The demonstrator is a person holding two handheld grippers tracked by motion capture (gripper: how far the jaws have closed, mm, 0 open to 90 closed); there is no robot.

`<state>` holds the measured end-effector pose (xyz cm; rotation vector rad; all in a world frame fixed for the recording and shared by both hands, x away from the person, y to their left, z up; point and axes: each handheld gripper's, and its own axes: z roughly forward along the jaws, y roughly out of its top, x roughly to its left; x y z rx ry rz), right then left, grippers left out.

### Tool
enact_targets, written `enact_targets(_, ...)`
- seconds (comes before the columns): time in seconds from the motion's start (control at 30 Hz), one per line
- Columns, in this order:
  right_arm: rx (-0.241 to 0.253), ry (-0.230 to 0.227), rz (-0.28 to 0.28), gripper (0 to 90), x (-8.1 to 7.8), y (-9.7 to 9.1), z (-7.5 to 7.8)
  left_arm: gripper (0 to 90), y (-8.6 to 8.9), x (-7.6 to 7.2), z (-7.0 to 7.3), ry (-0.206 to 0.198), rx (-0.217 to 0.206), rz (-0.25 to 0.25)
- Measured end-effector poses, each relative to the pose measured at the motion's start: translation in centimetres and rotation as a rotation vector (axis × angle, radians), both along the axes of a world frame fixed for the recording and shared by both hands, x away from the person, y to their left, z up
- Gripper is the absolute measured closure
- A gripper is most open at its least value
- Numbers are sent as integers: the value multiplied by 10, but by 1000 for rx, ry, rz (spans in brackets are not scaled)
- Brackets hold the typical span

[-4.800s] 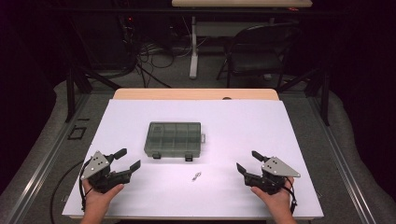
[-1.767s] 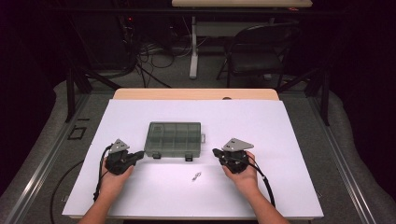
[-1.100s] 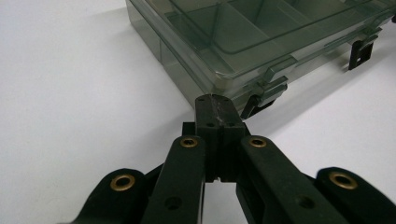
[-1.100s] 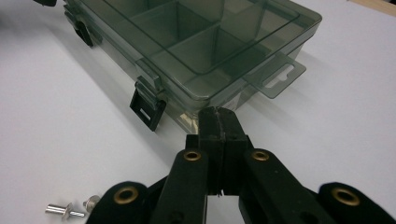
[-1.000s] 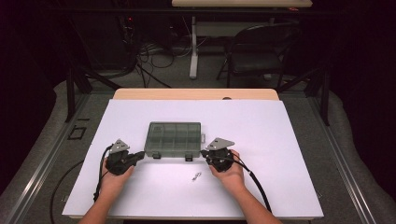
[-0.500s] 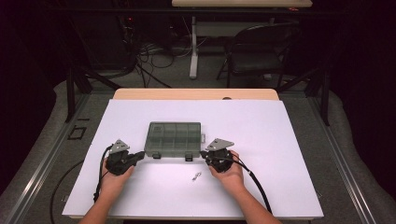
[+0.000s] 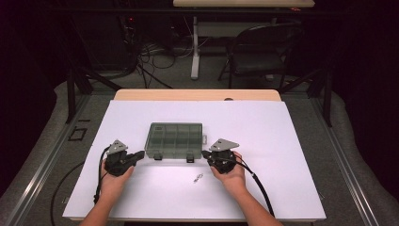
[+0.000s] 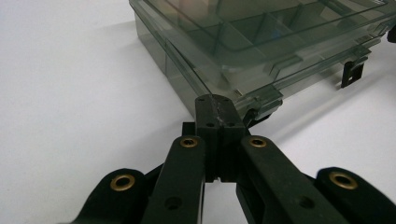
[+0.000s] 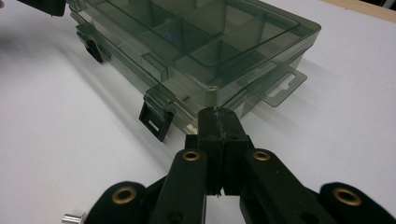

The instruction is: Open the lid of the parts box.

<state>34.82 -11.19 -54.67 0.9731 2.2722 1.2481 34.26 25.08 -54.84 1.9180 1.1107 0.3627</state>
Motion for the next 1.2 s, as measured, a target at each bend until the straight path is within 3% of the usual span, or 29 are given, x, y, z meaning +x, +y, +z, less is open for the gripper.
enact_targets(0.43, 16, 4, -17, 874, 1, -1, 1, 878, -7, 0, 8, -11, 7, -7)
enact_targets(0.63, 3, 5, -19, 746, 2, 0, 3, 793, -9, 2, 12, -16, -2, 11)
enact_targets(0.67, 5, -5, -22, 641, 4, 2, 6, 743, -9, 2, 13, -16, -12, 31)
enact_targets(0.8, -7, -29, -30, 575, 7, 5, 14, 645, -10, 5, 20, -32, 4, 57)
enact_targets(0.93, -29, -58, -36, 554, 11, 8, 24, 600, -11, 8, 26, -58, -5, 59)
enact_targets(1.0, -31, -66, -40, 552, 13, 9, 29, 592, -14, 13, 31, -54, 21, 64)
enact_targets(1.2, -37, -72, -48, 572, 22, 11, 42, 578, -19, 21, 46, -78, 35, 46)
